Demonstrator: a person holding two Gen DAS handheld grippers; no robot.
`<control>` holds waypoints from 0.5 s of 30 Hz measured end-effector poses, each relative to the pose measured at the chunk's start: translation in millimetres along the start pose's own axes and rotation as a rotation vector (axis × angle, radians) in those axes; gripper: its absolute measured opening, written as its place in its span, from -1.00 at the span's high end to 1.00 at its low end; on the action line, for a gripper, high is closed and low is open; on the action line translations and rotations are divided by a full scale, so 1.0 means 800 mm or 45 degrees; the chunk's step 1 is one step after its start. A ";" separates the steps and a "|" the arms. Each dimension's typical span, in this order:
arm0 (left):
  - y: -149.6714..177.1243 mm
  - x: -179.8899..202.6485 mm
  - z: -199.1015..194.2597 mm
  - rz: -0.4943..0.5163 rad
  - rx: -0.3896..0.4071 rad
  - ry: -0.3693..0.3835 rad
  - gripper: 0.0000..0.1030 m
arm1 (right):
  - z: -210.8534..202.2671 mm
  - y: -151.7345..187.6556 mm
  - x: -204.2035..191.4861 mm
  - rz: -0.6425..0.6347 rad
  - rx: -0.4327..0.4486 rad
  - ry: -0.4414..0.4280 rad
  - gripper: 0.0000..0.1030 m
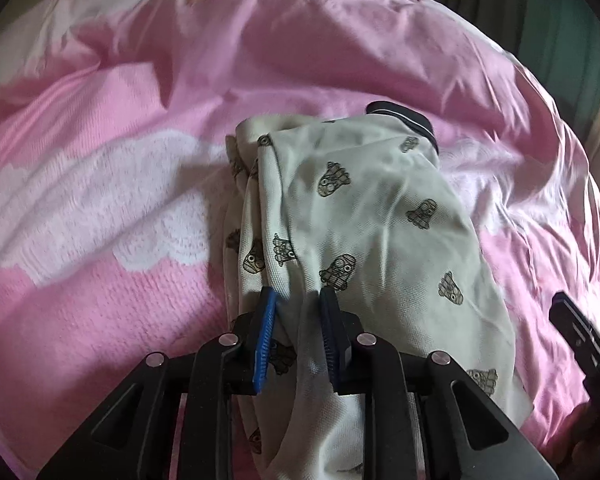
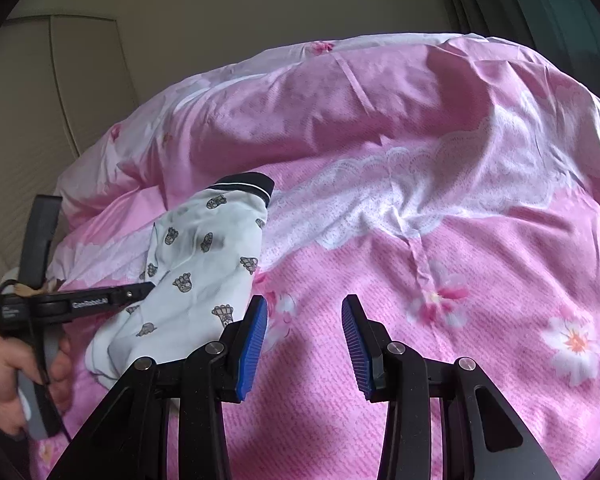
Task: Fold small clothes
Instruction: 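Fold the held edge with the left gripper over the shirt and press down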
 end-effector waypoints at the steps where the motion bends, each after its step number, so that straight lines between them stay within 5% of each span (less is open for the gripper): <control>1: 0.000 -0.001 0.001 -0.016 0.003 0.009 0.52 | 0.000 0.000 0.000 0.003 -0.002 -0.004 0.22; 13: -0.009 -0.014 0.018 -0.067 0.008 0.030 0.62 | 0.003 0.001 0.000 0.022 -0.018 -0.008 0.22; 15: -0.010 -0.012 0.017 -0.055 0.016 0.031 0.79 | 0.005 0.001 0.000 0.024 -0.022 -0.006 0.22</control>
Point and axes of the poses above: each gripper's, at about its wrist camera, not at the fingertips, and z roughly the way its jaws point, x to its right, y to its underside, the point moved 5 cm from there along z, roughly the way its jaws point, and after that the axes turned 12 degrees about z, right-handed, at the moved point
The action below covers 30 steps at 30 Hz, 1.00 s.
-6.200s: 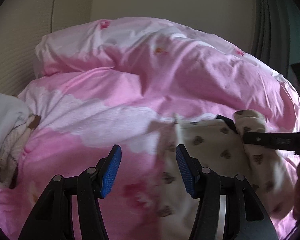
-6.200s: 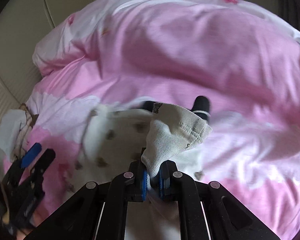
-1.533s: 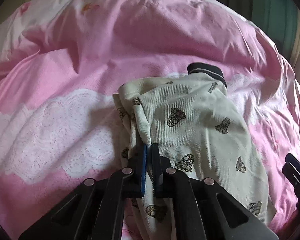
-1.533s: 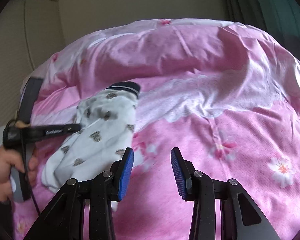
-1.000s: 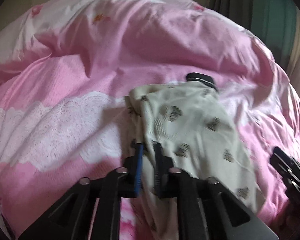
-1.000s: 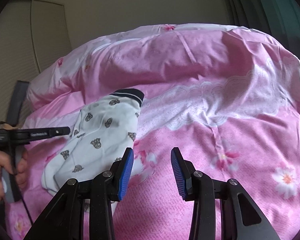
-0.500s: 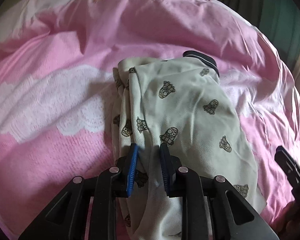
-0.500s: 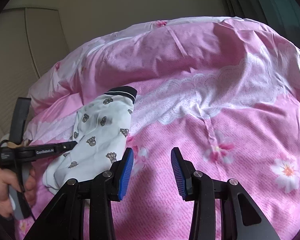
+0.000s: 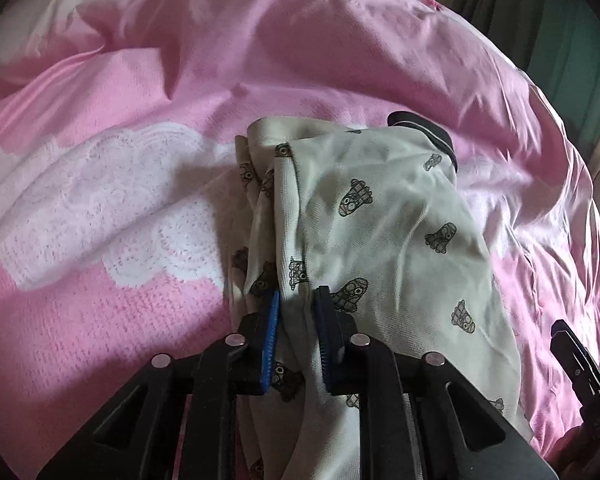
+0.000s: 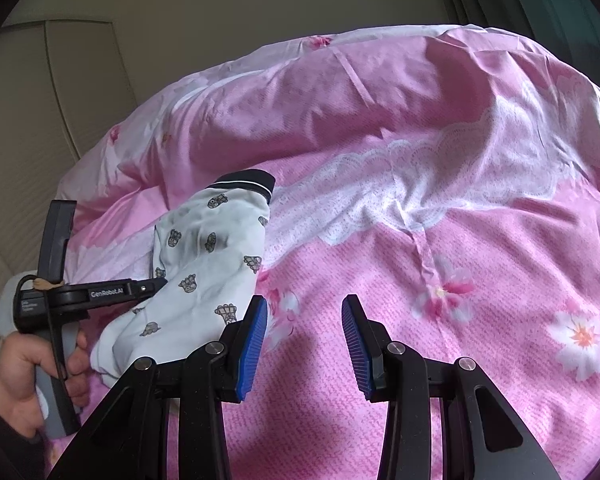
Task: Fold small clothes
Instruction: 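Fold the held edge with the left gripper over the shirt and press down, then open the left gripper and release the folded shirt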
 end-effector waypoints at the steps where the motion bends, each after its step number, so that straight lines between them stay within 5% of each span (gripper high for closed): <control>1: -0.001 0.001 -0.001 -0.001 0.006 0.015 0.86 | 0.000 0.000 0.000 0.003 -0.001 0.001 0.22; 9: -0.012 -0.016 -0.031 -0.004 0.073 -0.030 0.87 | -0.004 -0.002 0.000 0.002 0.019 -0.004 0.22; 19: 0.003 -0.011 -0.015 0.010 0.030 -0.013 0.84 | 0.003 0.001 -0.004 -0.020 -0.006 -0.004 0.22; 30: 0.077 0.034 -0.105 0.048 0.055 -0.034 0.38 | -0.026 0.016 -0.035 -0.137 -0.037 -0.156 0.22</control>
Point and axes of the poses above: each gripper's, at about its wrist camera, not at the fingertips, and z roughly the way its jaws point, x to its right, y to its underside, the point moved 5 cm from there along z, roughly the way its jaws point, and after that the axes turned 12 degrees about z, right-handed, at the moved point
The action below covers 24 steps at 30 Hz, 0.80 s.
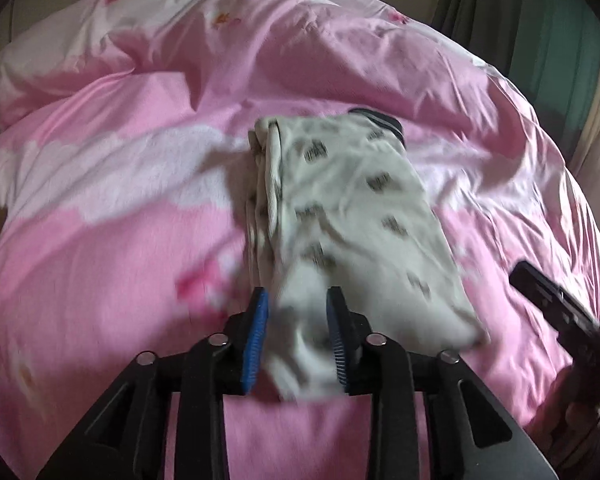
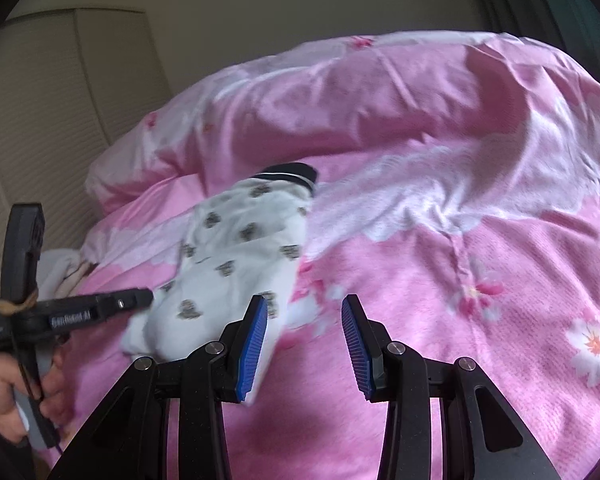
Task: Fold small clothes
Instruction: 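Open the left gripper and release the folded shirt, then grasp the end of the folded white shirt with the right gripper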
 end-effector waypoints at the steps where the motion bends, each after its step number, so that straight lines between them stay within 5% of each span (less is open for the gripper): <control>1: 0.007 0.004 -0.001 -0.004 -0.005 0.011 0.38 | -0.005 0.003 -0.007 -0.037 0.001 -0.012 0.22; 9: 0.037 0.001 0.003 -0.098 -0.006 -0.025 0.38 | -0.003 0.038 -0.047 -0.266 -0.102 -0.056 0.22; 16: 0.048 -0.008 0.011 -0.144 -0.025 0.002 0.37 | 0.022 0.053 -0.040 -0.315 -0.172 0.070 0.24; 19: 0.046 -0.010 0.014 -0.156 -0.016 0.004 0.38 | 0.028 0.049 -0.026 -0.233 -0.223 0.041 0.83; 24: 0.047 -0.016 0.015 -0.176 -0.013 0.005 0.47 | 0.029 0.050 -0.022 -0.220 -0.260 0.053 0.84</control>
Point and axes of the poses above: each gripper's, at about its wrist camera, not at the fingertips, and z roughly the way its jaws point, x to its right, y to its underside, the point moved 5 cm from there along z, roughly the way its jaws point, and after that the axes turned 12 degrees about z, right-handed, at the moved point
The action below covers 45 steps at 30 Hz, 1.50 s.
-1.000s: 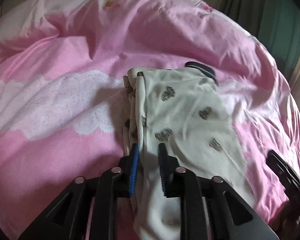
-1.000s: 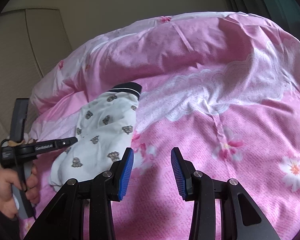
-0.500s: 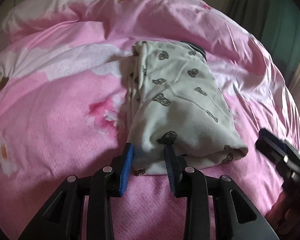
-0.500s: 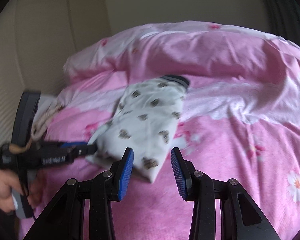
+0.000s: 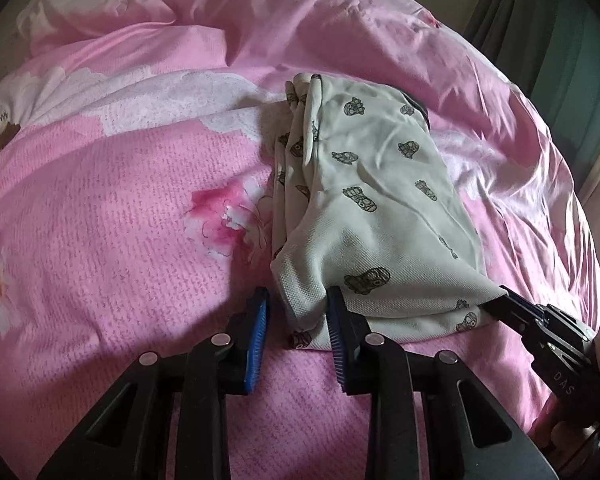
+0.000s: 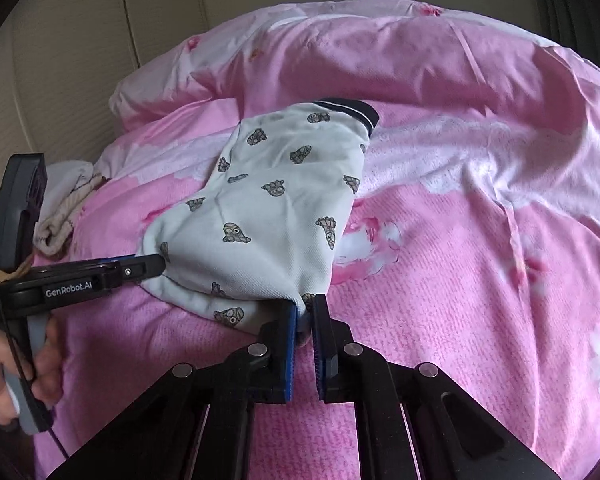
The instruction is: Fold small clothes
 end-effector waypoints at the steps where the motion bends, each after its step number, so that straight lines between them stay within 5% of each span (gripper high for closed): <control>1: 0.001 0.000 -0.001 0.005 -0.002 0.001 0.50 | 0.001 0.000 -0.001 -0.011 -0.020 0.011 0.84; 12: 0.002 0.006 -0.019 0.066 0.002 0.008 0.62 | 0.006 0.004 0.002 -0.063 -0.114 0.034 0.84; 15: -0.002 0.009 -0.036 0.076 0.033 -0.014 0.60 | -0.007 -0.004 0.001 -0.060 -0.057 0.016 0.55; 17: -0.003 0.012 -0.046 0.077 0.046 -0.028 0.33 | -0.019 -0.011 -0.001 -0.064 0.002 0.010 0.09; 21: -0.002 0.014 -0.061 0.026 0.061 -0.058 0.16 | -0.040 -0.026 -0.001 0.043 0.050 -0.121 0.05; 25: 0.001 0.010 -0.068 -0.106 0.086 -0.115 -0.14 | -0.047 -0.046 0.011 0.203 0.059 -0.230 -0.03; 30: 0.012 0.016 -0.061 -0.309 0.108 -0.093 -0.15 | -0.039 -0.066 0.031 0.309 0.011 -0.313 -0.07; 38: 0.031 0.015 -0.019 -0.605 0.120 0.005 -0.15 | -0.005 -0.102 0.046 0.224 -0.081 -0.348 -0.15; 45: 0.026 0.017 -0.003 -0.732 0.189 0.065 -0.16 | 0.059 -0.133 0.053 0.259 -0.212 -0.399 -0.17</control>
Point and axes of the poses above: each gripper's, at about its wrist camera, not at the fingertips, and z roughly the way its jaws point, x to its right, y to its underside, the point moved 5 cm from there along z, roughly the way its jaws point, and after that the axes turned 12 degrees about z, right-handed, at the moved point
